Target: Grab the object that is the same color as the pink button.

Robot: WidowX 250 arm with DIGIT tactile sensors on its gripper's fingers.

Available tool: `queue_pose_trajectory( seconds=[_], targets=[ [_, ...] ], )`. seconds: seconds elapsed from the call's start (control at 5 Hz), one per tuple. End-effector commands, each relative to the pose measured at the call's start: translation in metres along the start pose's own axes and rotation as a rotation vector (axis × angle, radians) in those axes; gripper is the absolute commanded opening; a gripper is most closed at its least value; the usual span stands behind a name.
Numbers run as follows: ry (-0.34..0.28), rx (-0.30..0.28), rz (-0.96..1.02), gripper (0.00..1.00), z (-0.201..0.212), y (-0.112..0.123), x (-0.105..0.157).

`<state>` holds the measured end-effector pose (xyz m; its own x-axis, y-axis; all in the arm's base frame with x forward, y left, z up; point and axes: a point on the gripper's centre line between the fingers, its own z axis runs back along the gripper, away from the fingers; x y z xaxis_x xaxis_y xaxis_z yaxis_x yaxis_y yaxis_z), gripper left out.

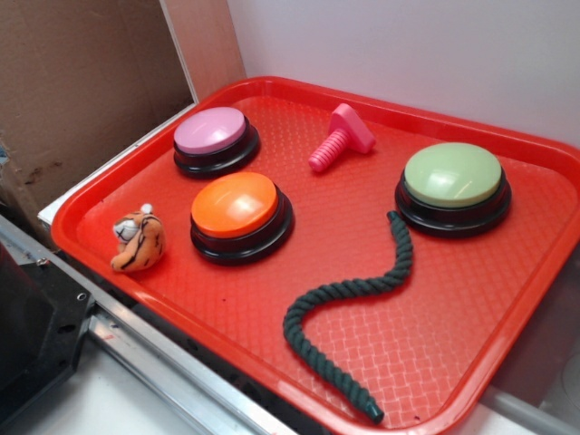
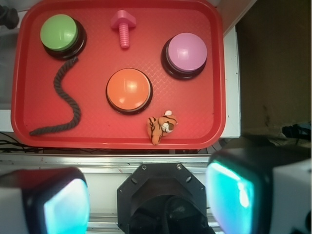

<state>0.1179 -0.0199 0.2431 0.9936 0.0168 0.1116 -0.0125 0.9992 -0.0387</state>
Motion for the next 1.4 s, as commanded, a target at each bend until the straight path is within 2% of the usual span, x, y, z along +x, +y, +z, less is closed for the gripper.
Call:
queue_pose_trajectory(
  seconds=[0.0, 0.2, 0.4, 0.6, 0.8, 1.0, 1.2],
  targets=[
    [0.000, 0.000, 0.000, 1.00, 0.000, 0.000, 0.000],
    [0.028, 0.071, -0.008, 1.00, -0.008, 0.002, -0.010],
    [0.147, 0.173, -0.079, 1.00, -0.007, 0.003, 0.026],
    [0.108, 0.132, -0.081, 1.00, -0.015, 0.008, 0.060],
    [0.121, 0.141, -0.187, 1.00, -0.030, 0.004, 0.110],
    [0.173, 0.198, -0.246, 1.00, -0.059, -0.001, 0.141],
    [0.172, 0.258, -0.270, 1.00, -0.114, 0.000, 0.178]
  ],
)
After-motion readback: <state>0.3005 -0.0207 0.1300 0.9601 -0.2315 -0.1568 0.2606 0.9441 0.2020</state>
